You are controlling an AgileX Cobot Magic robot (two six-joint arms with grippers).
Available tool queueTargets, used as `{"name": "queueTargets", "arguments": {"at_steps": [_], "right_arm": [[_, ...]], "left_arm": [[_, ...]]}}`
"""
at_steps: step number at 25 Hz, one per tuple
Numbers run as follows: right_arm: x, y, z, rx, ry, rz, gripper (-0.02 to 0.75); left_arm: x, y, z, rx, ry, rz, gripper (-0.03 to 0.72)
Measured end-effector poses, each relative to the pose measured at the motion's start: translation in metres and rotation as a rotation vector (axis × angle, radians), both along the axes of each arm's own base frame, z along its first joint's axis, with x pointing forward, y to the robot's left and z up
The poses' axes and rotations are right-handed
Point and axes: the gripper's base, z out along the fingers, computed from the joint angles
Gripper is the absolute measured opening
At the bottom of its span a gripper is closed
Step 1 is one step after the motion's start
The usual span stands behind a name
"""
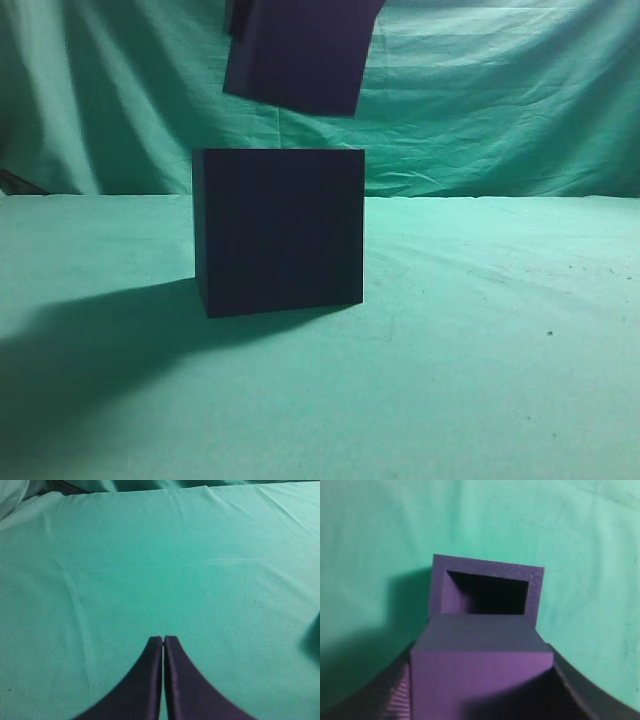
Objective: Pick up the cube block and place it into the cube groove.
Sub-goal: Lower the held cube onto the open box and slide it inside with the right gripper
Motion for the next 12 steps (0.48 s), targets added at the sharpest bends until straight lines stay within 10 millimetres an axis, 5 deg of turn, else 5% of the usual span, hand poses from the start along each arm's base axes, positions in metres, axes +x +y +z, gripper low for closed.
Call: {"name": "queueTargets", "arguments": {"at_steps": [12], "right_arm": [[0.012, 0.016, -0.023, 0.024, -0.018, -0.022, 0.426]], "left_arm": [[0.000, 0.000, 0.000, 0.000, 0.000, 0.000, 0.000]]}}
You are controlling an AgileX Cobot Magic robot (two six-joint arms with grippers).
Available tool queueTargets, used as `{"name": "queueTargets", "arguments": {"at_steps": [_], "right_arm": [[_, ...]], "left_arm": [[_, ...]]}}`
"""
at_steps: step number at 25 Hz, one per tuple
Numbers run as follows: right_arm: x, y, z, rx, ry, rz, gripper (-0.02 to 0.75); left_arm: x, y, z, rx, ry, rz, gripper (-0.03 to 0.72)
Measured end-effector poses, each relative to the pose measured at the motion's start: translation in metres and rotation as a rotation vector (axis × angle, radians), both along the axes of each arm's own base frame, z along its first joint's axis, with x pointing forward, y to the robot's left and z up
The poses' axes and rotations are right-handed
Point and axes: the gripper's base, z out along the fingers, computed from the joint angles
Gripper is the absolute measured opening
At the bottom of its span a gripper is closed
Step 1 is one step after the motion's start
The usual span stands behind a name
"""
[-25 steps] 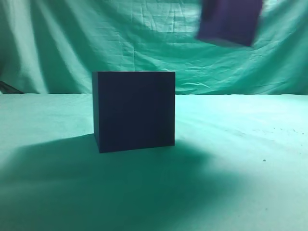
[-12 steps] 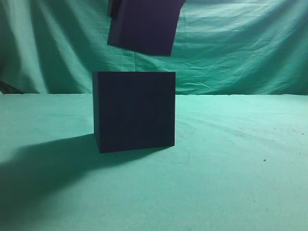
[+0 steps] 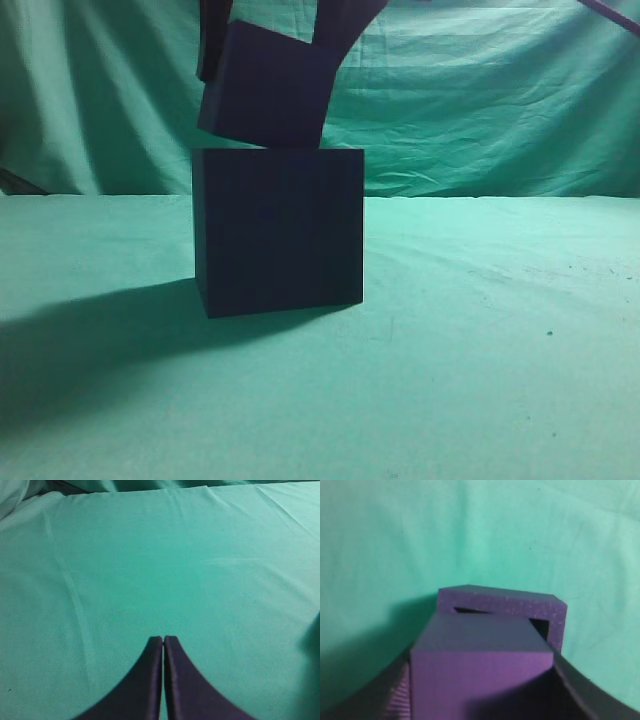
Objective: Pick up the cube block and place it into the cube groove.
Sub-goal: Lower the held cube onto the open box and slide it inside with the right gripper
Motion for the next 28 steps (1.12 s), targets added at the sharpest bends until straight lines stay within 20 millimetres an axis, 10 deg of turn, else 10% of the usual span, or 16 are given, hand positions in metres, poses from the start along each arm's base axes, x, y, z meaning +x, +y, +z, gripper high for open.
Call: {"name": "queueTargets", "arguments": {"at_steps": [28], "right_arm": [[0.001, -0.007, -0.014, -0.146, 0.045, 0.040, 0.426]], "left_arm": [[0.000, 0.000, 0.000, 0.000, 0.000, 0.000, 0.000]]}}
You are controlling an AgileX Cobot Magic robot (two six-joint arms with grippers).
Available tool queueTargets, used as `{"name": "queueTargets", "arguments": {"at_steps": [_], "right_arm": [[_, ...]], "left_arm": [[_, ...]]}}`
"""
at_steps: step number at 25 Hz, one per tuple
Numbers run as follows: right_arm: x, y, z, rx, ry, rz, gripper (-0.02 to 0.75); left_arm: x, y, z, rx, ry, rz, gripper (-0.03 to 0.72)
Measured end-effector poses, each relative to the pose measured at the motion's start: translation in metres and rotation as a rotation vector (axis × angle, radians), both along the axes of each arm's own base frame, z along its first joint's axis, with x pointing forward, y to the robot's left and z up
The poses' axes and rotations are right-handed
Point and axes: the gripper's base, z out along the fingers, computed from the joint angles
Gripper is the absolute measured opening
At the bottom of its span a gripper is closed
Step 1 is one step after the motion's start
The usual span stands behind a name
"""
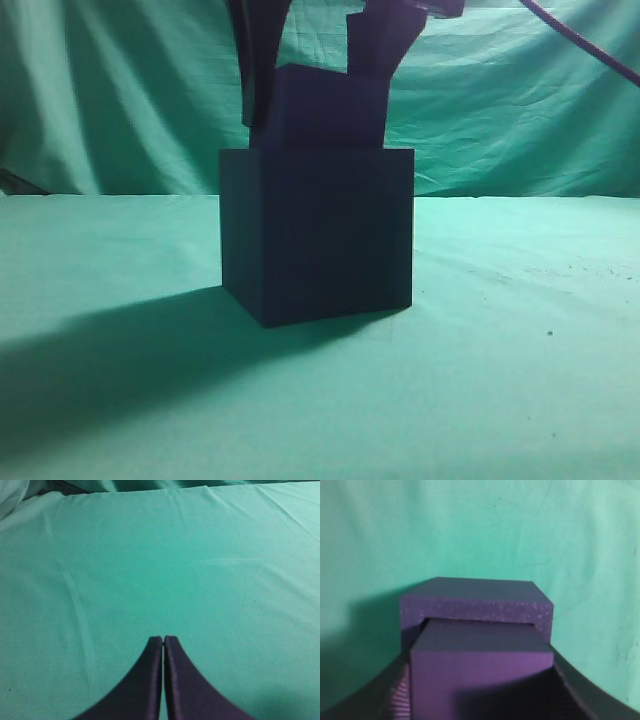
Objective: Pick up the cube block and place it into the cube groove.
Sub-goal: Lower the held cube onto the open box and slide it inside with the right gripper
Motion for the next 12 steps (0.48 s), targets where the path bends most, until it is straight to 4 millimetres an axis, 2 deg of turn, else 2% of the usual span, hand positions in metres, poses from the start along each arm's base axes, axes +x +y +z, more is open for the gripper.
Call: {"name": "queueTargets", "arguments": {"at_steps": [6, 10, 12], "right_arm": [[0.001, 0.000, 0.000, -0.005, -0.016, 0.072, 0.426], [0.002, 0.000, 0.007, -0.017, -0.028, 0.083, 0.601], [0.004, 0.000, 0.019, -0.029, -0.039, 0.088, 0.596]], "left_arm": [[0.000, 0.000, 0.000, 0.000, 0.000, 0.000, 0.000], [0.000, 0.000, 0.000, 0.000, 0.000, 0.000, 0.000], [0.000, 0.000, 0.000, 0.000, 0.000, 0.000, 0.000]]}}
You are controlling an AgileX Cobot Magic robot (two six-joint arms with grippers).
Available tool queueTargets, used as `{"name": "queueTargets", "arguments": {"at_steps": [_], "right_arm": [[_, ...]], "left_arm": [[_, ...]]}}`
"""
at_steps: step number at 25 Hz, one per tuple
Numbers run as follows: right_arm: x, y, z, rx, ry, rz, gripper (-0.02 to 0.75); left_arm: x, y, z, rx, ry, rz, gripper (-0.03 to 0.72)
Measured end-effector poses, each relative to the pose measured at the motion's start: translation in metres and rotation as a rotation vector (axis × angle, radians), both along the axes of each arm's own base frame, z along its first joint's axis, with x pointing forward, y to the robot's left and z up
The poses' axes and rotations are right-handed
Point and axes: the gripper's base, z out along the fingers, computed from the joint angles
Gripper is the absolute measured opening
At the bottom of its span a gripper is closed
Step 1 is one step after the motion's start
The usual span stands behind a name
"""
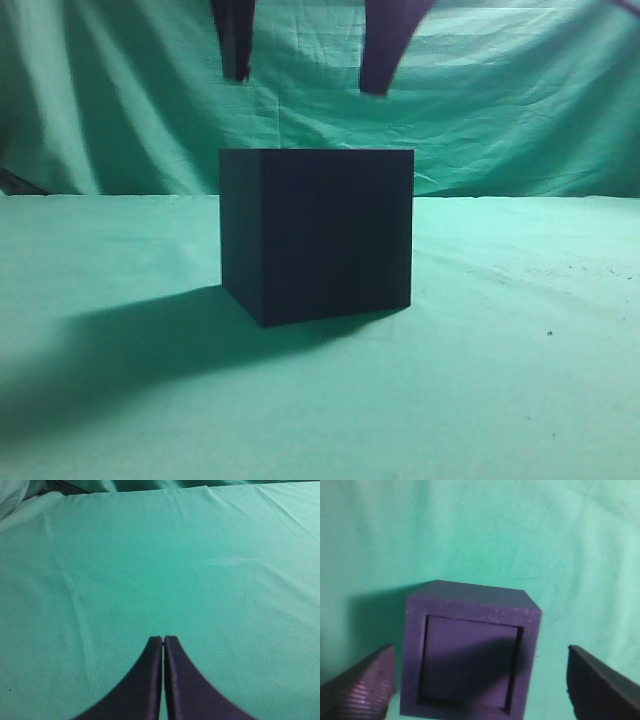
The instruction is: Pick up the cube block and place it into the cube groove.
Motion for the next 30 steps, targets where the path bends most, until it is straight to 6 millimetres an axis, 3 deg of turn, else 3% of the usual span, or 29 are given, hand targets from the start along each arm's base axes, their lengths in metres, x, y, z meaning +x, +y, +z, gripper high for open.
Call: {"name": "queueTargets", "arguments": {"at_steps": [2, 7, 8, 11, 16, 18, 21, 30], "right_arm": [[0.005, 0.001, 0.019, 0.008, -0.057, 0.005, 0.596], [-0.001, -0.017, 0.076, 0.050, -0.229, 0.006, 0.144], [-0.006, -0.024, 0.090, 0.064, -0.264, 0.004, 0.085], [-0.025, -0.046, 0.130, 0.123, -0.355, -0.006, 0.000], [-0.071, -0.091, 0.189, 0.264, -0.479, -0.021, 0.000], [-0.090, -0.111, 0.199, 0.295, -0.505, -0.024, 0.000], [-0.117, -0.139, 0.198, 0.300, -0.520, -0.028, 0.000], [-0.186, -0.205, 0.160, 0.359, -0.542, -0.022, 0.000]], "left_arm": [[0.000, 0.000, 0.000, 0.000, 0.000, 0.000, 0.000], [0.000, 0.000, 0.000, 0.000, 0.000, 0.000, 0.000], [0.000, 0.000, 0.000, 0.000, 0.000, 0.000, 0.000], [0.000, 0.000, 0.000, 0.000, 0.000, 0.000, 0.000], [0.000, 0.000, 0.000, 0.000, 0.000, 0.000, 0.000], [0.000, 0.000, 0.000, 0.000, 0.000, 0.000, 0.000], [0.000, 0.000, 0.000, 0.000, 0.000, 0.000, 0.000], [0.000, 0.000, 0.000, 0.000, 0.000, 0.000, 0.000]]}}
